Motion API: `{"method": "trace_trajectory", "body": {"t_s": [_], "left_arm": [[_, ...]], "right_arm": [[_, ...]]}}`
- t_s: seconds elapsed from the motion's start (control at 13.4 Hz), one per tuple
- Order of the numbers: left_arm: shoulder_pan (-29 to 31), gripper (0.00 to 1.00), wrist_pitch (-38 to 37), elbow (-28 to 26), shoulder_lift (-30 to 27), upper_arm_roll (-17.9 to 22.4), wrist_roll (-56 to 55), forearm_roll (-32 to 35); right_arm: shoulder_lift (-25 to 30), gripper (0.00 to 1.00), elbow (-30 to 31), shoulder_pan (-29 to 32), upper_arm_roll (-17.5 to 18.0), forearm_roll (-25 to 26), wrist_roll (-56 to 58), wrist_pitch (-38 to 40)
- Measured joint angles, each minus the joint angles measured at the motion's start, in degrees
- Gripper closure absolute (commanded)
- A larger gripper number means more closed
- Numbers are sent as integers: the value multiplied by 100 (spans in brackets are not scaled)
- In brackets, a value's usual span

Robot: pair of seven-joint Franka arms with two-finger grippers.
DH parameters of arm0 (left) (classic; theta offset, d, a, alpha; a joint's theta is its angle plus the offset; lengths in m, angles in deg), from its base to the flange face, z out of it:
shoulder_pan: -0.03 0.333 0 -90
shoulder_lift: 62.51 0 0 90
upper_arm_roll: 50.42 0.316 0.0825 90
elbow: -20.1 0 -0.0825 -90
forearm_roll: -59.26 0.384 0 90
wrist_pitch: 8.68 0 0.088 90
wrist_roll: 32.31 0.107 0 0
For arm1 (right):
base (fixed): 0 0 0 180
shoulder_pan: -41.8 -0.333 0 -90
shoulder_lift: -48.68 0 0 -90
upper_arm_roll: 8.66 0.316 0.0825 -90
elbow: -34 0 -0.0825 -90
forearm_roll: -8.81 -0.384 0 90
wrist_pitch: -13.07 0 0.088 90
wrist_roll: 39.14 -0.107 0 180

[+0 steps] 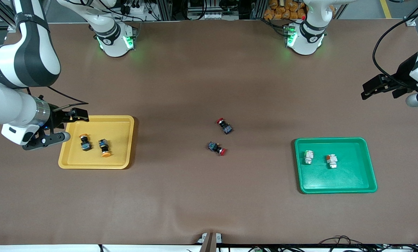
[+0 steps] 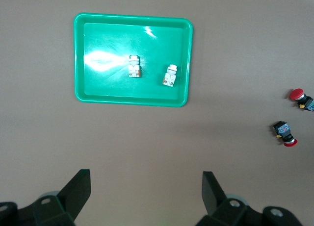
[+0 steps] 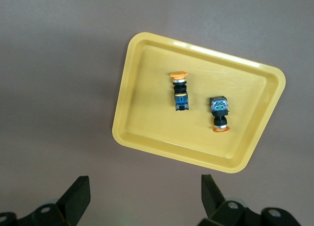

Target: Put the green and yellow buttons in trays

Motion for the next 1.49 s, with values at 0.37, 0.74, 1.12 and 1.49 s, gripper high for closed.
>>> {"method": "trace_trajectory", "body": {"t_s": [0.37,0.74,1.12,1.49], "left_arm": [[0,0,0,2,0,-1,0,0],[0,0,0,2,0,-2,0,0],[0,0,0,2,0,-2,0,0],[0,0,0,13,0,-2,0,0]], "right_arm": [[328,0,128,-30,-52,38,-265,-19],[490,0,260,-448,-871,44,-129,-20],[569,0,521,-479,-959,44,-66,-39],[747,0,719,-515,-962,44,-66,-54]]}}
